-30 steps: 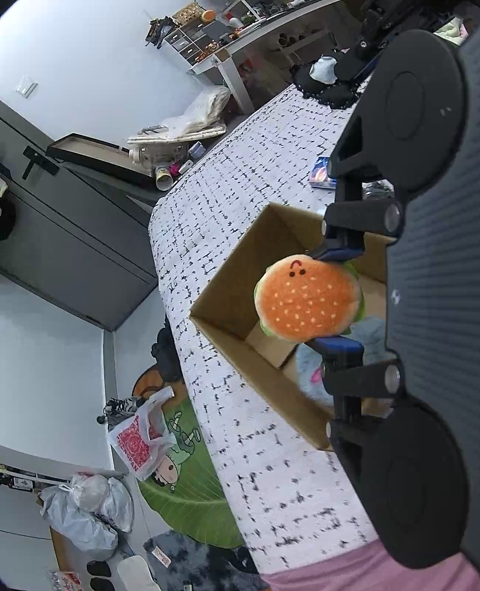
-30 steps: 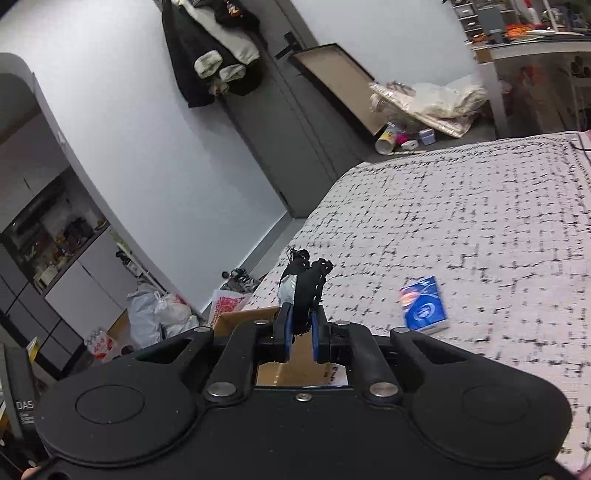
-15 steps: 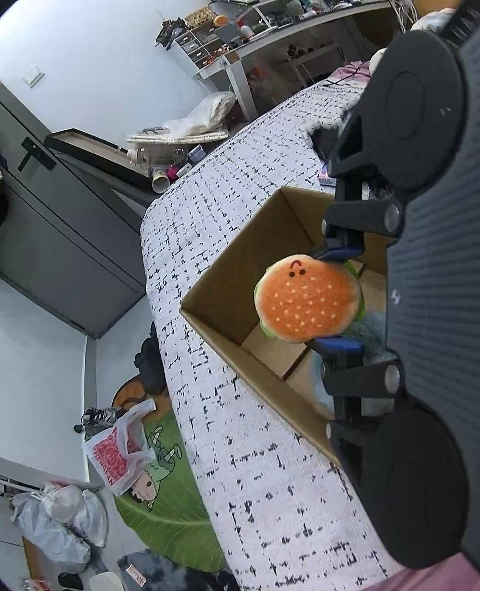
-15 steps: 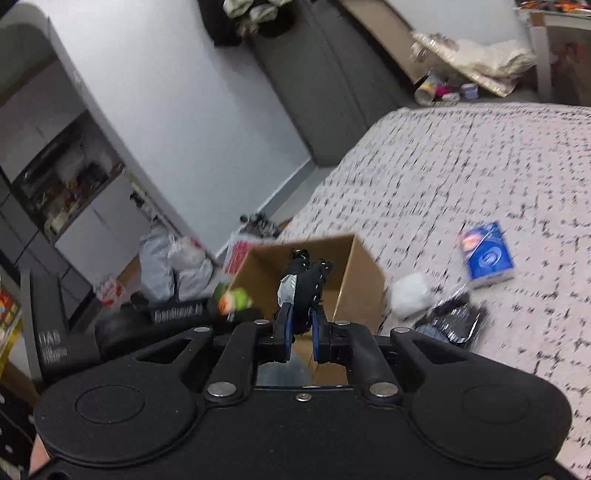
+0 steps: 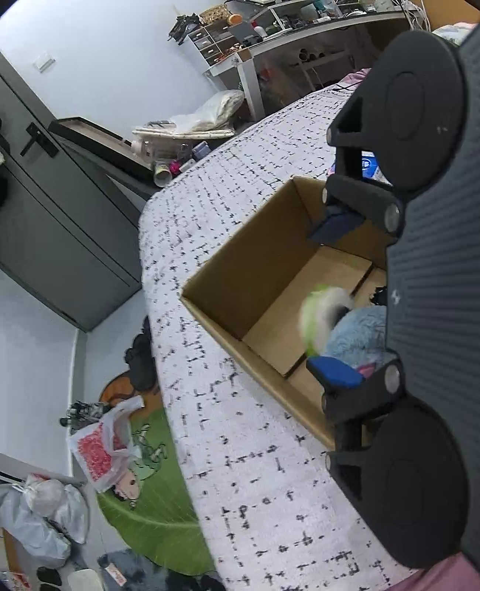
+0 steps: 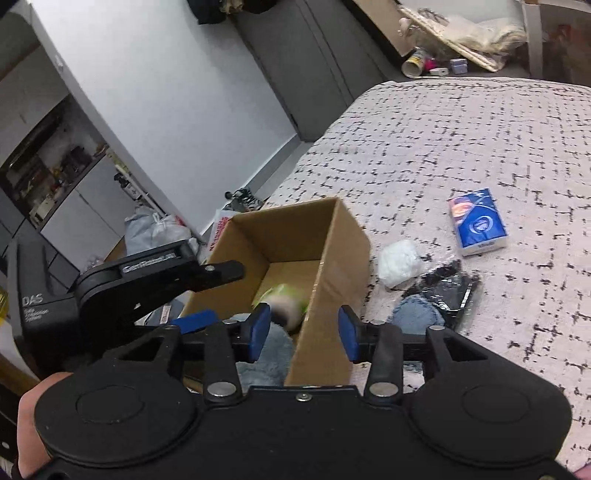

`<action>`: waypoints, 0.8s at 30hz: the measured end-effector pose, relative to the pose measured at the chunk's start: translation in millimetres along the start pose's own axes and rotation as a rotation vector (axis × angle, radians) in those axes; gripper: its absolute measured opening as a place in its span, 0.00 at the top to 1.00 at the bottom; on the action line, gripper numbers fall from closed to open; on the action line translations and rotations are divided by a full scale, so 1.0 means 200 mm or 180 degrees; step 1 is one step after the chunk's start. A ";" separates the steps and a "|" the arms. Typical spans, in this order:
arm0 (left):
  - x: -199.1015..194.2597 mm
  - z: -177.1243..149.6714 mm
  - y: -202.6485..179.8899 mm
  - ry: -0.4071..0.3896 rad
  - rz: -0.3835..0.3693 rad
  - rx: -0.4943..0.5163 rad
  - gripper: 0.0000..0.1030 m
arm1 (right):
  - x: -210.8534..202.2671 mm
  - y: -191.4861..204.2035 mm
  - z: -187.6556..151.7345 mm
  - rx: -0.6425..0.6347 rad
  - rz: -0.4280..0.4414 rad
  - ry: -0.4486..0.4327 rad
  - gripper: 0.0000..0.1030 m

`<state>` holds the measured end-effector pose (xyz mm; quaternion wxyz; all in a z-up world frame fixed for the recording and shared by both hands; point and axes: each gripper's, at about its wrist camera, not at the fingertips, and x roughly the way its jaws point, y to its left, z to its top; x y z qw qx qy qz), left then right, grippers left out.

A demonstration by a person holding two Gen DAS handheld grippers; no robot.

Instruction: Organize soft objects

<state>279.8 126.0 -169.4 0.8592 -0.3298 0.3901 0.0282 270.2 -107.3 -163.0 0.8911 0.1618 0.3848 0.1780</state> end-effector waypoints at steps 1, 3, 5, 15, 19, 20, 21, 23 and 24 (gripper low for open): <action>0.00 0.00 -0.01 0.0003 0.0019 0.0001 0.33 | 0.00 -0.01 0.01 -0.0002 -0.0040 0.0019 0.57; -0.01 -0.01 -0.01 0.0044 0.0004 -0.0037 0.33 | 0.00 -0.02 0.02 -0.0006 -0.0119 0.0070 0.56; -0.02 -0.01 -0.03 0.0088 -0.0013 -0.0036 0.31 | -0.03 -0.05 0.04 -0.0008 -0.0153 0.0106 0.53; -0.17 -0.06 -0.19 -0.0081 0.0118 0.0308 0.17 | -0.19 -0.19 0.14 0.0061 -0.0284 0.0155 0.38; -0.21 -0.09 -0.25 -0.0118 0.0159 0.0406 0.17 | -0.26 -0.23 0.19 0.0109 -0.0154 0.0167 0.38; -0.22 -0.11 -0.27 -0.0131 0.0181 0.0418 0.17 | -0.28 -0.23 0.20 0.0091 -0.0165 0.0153 0.38; -0.24 -0.11 -0.28 -0.0147 0.0187 0.0427 0.17 | -0.29 -0.24 0.21 0.0070 -0.0183 0.0143 0.37; -0.26 -0.13 -0.32 -0.0162 0.0182 0.0453 0.17 | -0.31 -0.25 0.23 0.0064 -0.0180 0.0119 0.36; -0.27 -0.14 -0.33 -0.0162 0.0186 0.0469 0.17 | -0.32 -0.26 0.24 0.0084 -0.0162 0.0113 0.35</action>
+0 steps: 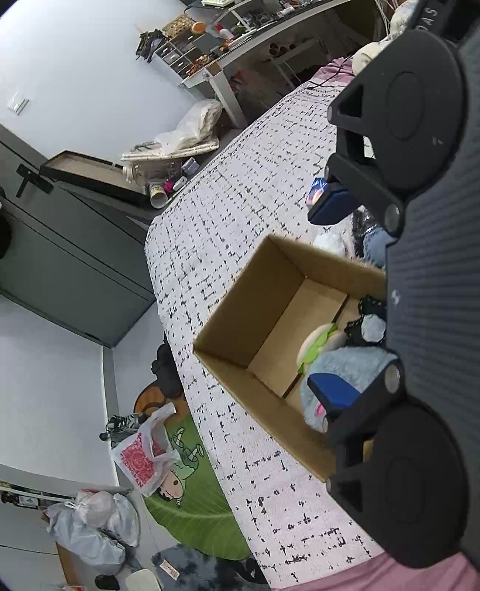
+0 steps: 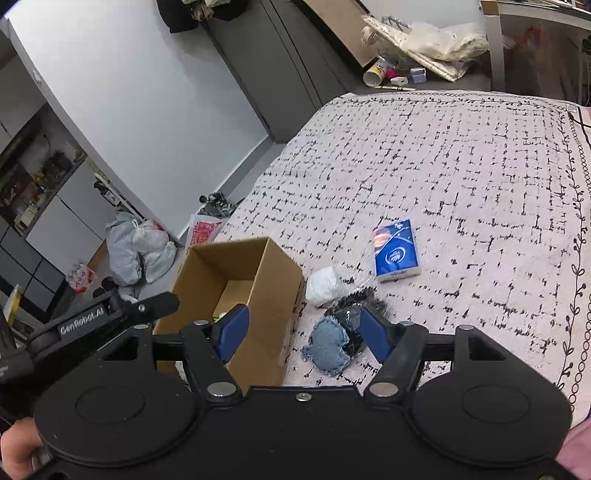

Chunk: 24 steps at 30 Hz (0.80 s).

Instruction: Organize soft objects

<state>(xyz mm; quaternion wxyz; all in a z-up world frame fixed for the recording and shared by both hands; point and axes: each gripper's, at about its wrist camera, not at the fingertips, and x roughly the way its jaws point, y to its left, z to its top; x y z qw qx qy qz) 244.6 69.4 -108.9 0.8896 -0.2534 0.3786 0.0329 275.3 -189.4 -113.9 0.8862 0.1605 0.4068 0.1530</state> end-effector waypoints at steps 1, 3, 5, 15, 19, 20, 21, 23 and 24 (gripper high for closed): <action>-0.01 0.00 -0.02 -0.0001 0.0005 0.0017 0.17 | -0.01 -0.01 0.01 0.0031 0.0019 0.0000 0.33; -0.03 -0.01 -0.06 -0.0020 0.0016 0.0032 0.17 | -0.01 -0.05 0.02 0.0111 0.0053 0.0008 0.32; -0.04 -0.03 -0.09 -0.0014 0.0040 -0.0014 0.17 | -0.01 -0.08 0.03 0.0181 0.0095 0.0006 0.31; 0.01 -0.16 -0.25 0.0090 0.0126 -0.0112 0.17 | 0.06 -0.30 -0.02 0.0583 0.0298 -0.0010 0.30; 0.05 -0.19 -0.29 0.0099 0.0227 -0.0261 0.18 | 0.11 -0.36 -0.02 0.0713 0.0370 0.0006 0.30; 0.07 -0.21 -0.31 0.0100 0.0271 -0.0314 0.19 | 0.12 -0.38 -0.02 0.0759 0.0403 0.0012 0.30; 0.08 -0.21 -0.32 0.0093 0.0305 -0.0342 0.19 | 0.13 -0.39 -0.02 0.0799 0.0425 0.0015 0.30; 0.09 -0.24 -0.34 0.0053 0.0339 -0.0399 0.19 | 0.15 -0.43 -0.03 0.0892 0.0464 0.0024 0.30; 0.10 -0.26 -0.35 0.0033 0.0354 -0.0420 0.20 | 0.16 -0.45 -0.03 0.0938 0.0476 0.0038 0.30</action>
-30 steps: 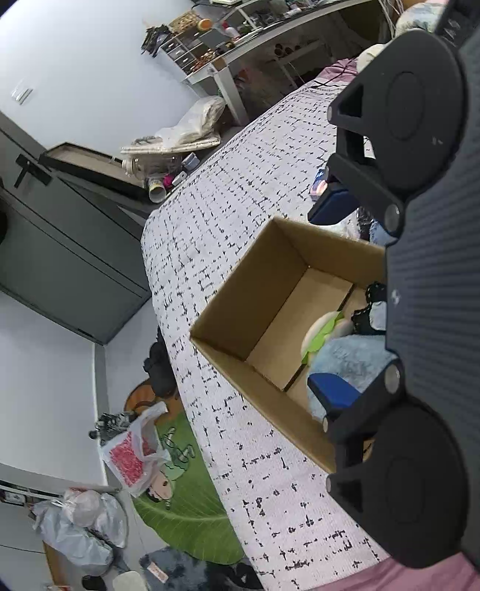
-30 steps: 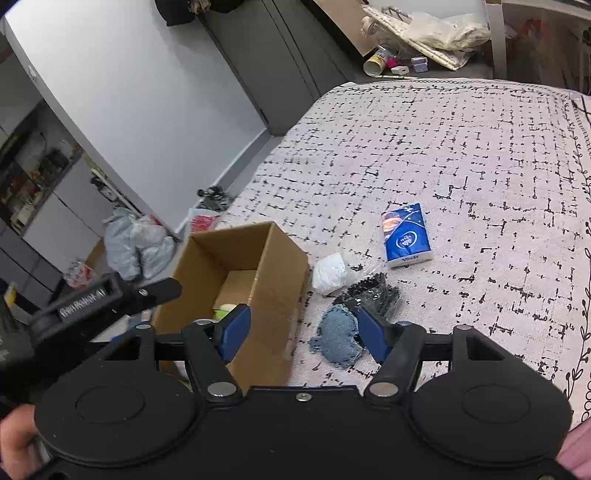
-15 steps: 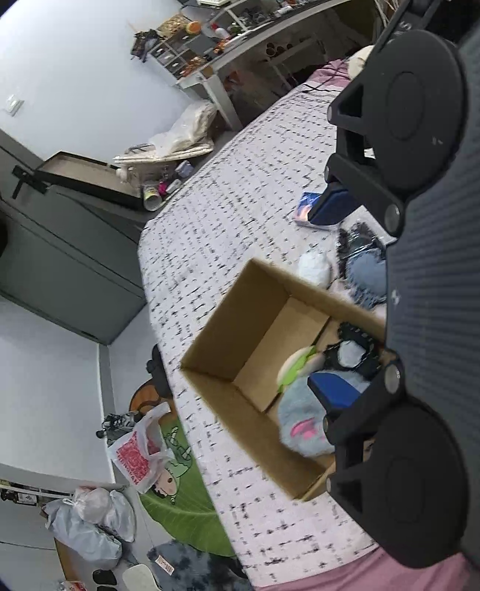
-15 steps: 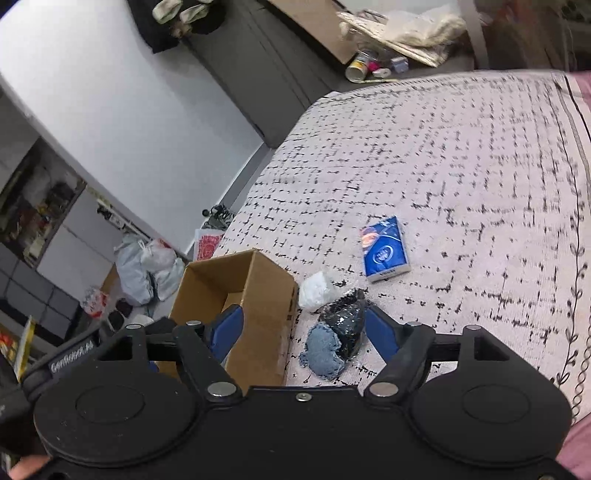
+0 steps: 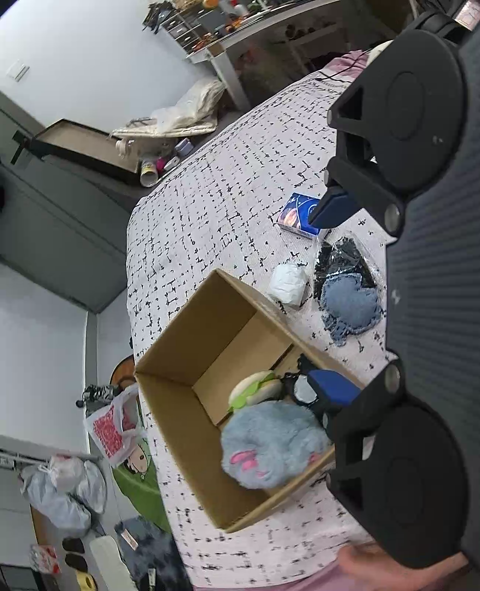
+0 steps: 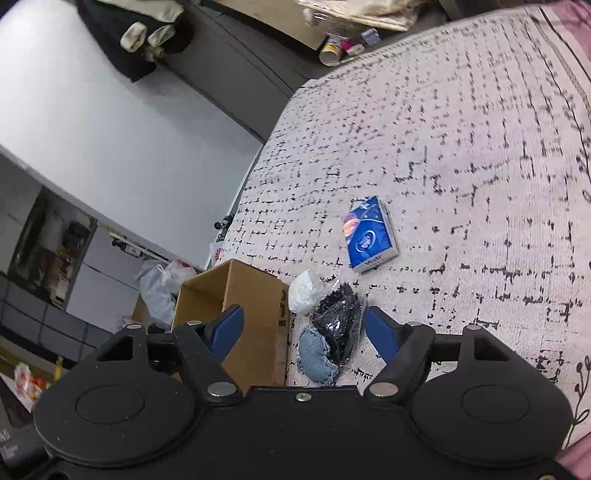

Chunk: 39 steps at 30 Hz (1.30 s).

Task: Organize soft objects
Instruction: 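Grasp the denim plush with the left gripper while the right gripper grasps the black bag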

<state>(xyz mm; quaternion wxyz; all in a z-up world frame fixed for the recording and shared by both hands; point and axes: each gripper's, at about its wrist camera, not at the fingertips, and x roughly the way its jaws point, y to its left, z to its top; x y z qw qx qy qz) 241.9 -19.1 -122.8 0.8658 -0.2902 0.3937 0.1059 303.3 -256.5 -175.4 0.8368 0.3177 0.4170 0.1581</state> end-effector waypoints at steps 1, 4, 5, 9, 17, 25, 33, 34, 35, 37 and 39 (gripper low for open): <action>0.01 -0.02 -0.01 -0.0015 0.0018 -0.0014 0.20 | 0.01 -0.02 0.00 0.0053 0.0013 0.0016 0.30; 0.04 -0.06 -0.03 -0.0026 0.0091 -0.0093 0.26 | 0.03 -0.06 0.01 0.0139 0.0084 0.0053 0.30; 0.05 -0.07 -0.04 -0.0021 0.0110 -0.0128 0.27 | 0.04 -0.07 0.01 0.0165 0.0084 0.0058 0.30; 0.11 -0.11 -0.04 -0.0023 0.0196 -0.0224 0.30 | 0.08 -0.11 0.01 0.0190 0.0109 0.0105 0.31; 0.25 -0.19 -0.07 0.0027 0.0223 -0.0320 0.34 | 0.21 -0.18 0.04 0.0120 0.0095 0.0316 0.38; 0.35 -0.25 -0.03 -0.0040 0.0217 -0.0660 0.39 | 0.32 -0.23 0.05 -0.0014 0.0136 0.0493 0.41; 0.46 -0.27 0.04 -0.0046 0.0275 -0.0948 0.39 | 0.44 -0.26 0.04 0.0035 0.0186 0.0654 0.42; 0.48 -0.27 0.04 -0.0013 0.0317 -0.0961 0.39 | 0.46 -0.26 0.04 0.0017 0.0199 0.0657 0.42; 0.50 -0.28 0.05 0.0025 0.0343 -0.0971 0.39 | 0.47 -0.26 0.04 0.0010 0.0199 0.0659 0.42; 0.52 -0.27 0.05 -0.0015 0.0369 -0.0968 0.39 | 0.50 -0.24 0.04 -0.0042 0.0206 0.0669 0.47; 0.54 -0.26 0.05 -0.0036 0.0409 -0.0955 0.39 | 0.52 -0.24 0.03 -0.0081 0.0214 0.0677 0.51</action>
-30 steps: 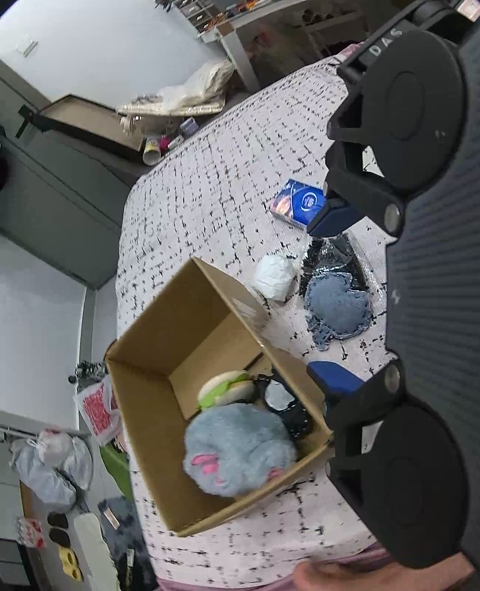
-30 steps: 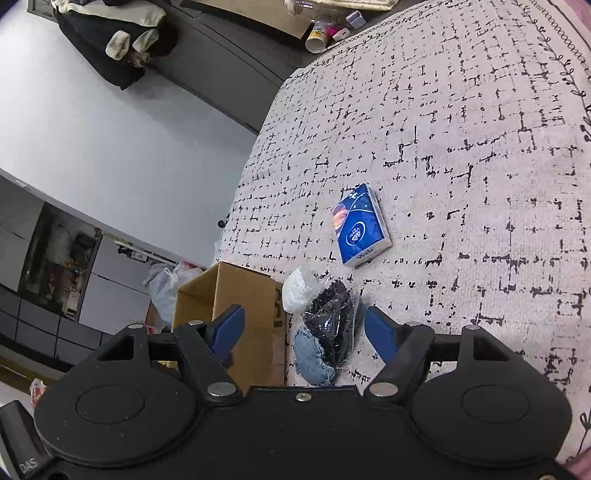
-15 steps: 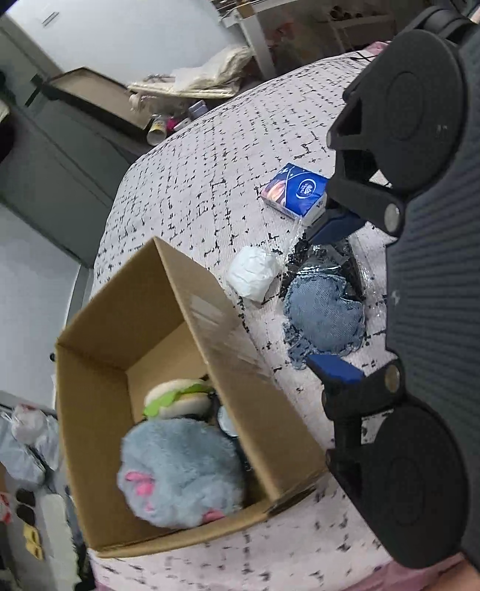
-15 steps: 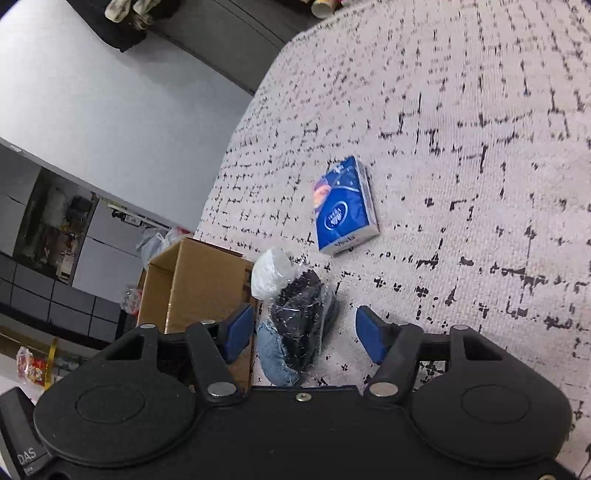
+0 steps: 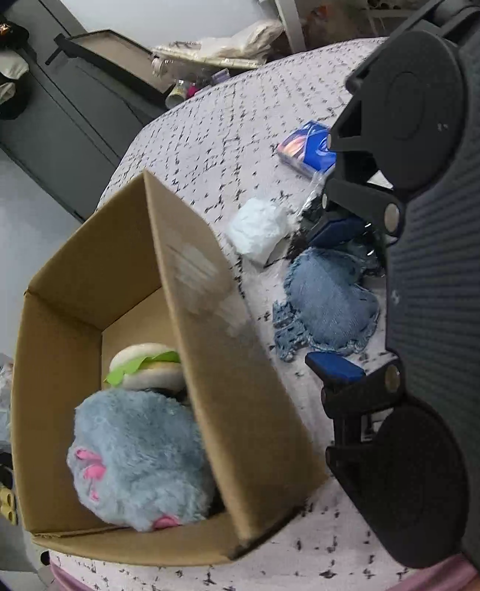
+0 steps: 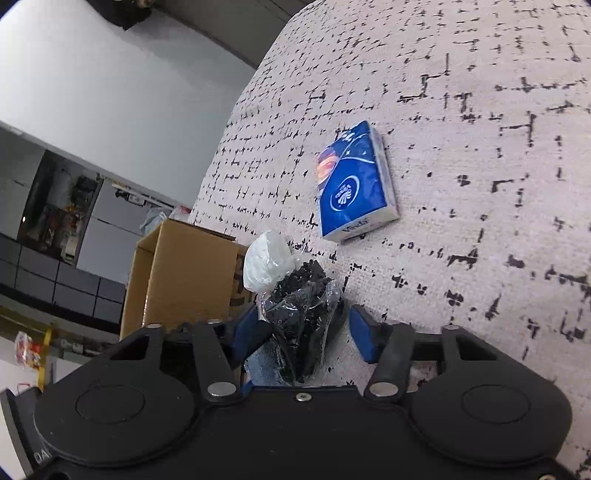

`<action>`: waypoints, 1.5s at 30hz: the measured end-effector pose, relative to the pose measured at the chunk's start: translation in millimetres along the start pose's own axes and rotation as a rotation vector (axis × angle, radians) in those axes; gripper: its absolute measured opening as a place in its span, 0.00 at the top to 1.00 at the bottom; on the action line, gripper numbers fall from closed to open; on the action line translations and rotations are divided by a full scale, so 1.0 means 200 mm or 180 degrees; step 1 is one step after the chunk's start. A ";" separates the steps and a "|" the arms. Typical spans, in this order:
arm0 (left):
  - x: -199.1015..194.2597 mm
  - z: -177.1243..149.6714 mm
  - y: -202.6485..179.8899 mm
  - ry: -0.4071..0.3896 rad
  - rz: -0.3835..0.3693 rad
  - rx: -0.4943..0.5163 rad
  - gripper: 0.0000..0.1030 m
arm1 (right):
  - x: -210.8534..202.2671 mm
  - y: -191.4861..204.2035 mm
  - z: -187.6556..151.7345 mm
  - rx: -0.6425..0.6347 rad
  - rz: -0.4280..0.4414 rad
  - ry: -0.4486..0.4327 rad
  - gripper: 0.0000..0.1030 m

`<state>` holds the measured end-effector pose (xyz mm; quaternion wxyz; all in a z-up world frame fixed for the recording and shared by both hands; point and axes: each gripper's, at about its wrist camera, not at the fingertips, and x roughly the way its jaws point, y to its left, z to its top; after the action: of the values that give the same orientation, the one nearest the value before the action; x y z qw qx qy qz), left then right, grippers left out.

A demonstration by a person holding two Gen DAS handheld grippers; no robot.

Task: Organize soft objects
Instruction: 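Grasp the denim plush with the left gripper while the right gripper grasps the black bag, then carry the denim plush and black bag over the box and release both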

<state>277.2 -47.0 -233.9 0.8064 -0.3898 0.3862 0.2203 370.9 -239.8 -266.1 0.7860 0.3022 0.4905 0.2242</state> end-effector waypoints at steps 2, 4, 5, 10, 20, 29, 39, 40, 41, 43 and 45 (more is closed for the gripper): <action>0.01 0.01 0.02 -0.0007 -0.0032 -0.0025 0.40 | 0.02 -0.01 0.00 -0.0019 -0.0078 0.0055 0.70; 0.01 0.01 0.03 -0.0016 -0.0068 -0.0018 0.44 | 0.03 -0.01 -0.01 -0.0076 -0.0127 0.0076 0.78; 0.01 0.01 0.02 -0.0018 -0.0069 0.0032 0.47 | 0.02 0.00 -0.01 -0.0095 -0.0137 0.0076 0.79; -0.01 0.00 0.04 0.0016 -0.0177 0.0072 0.62 | -0.02 0.07 -0.05 -0.0284 -0.0297 -0.0016 0.82; -0.14 -0.05 0.01 0.0125 -0.0377 0.0409 0.67 | -0.27 0.03 -0.16 -0.0118 -0.0608 -0.0442 0.86; -0.38 0.00 -0.01 0.0203 -0.0600 0.0684 0.67 | -0.54 0.11 -0.26 -0.0098 -0.0649 -0.0873 0.86; -0.66 0.05 0.05 0.0213 -0.0767 0.0858 0.67 | -0.78 0.28 -0.36 -0.0313 -0.0369 -0.1208 0.86; -0.68 0.06 0.05 0.0242 -0.0766 0.0889 0.67 | -0.80 0.29 -0.37 -0.0331 -0.0335 -0.1223 0.86; -0.70 0.08 0.05 0.0258 -0.0763 0.0928 0.67 | -0.82 0.31 -0.38 -0.0344 -0.0309 -0.1238 0.86; -0.74 0.10 0.05 0.0225 -0.0744 0.1033 0.67 | -0.84 0.34 -0.39 -0.0395 -0.0258 -0.1261 0.86; -0.79 0.13 0.06 0.0160 -0.0747 0.1085 0.67 | -0.85 0.36 -0.40 -0.0453 -0.0223 -0.1273 0.86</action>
<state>185.6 -27.5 -102.5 0.8710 -0.2954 0.3898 0.0466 223.4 -278.1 -134.0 0.8943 0.2673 0.3178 0.1664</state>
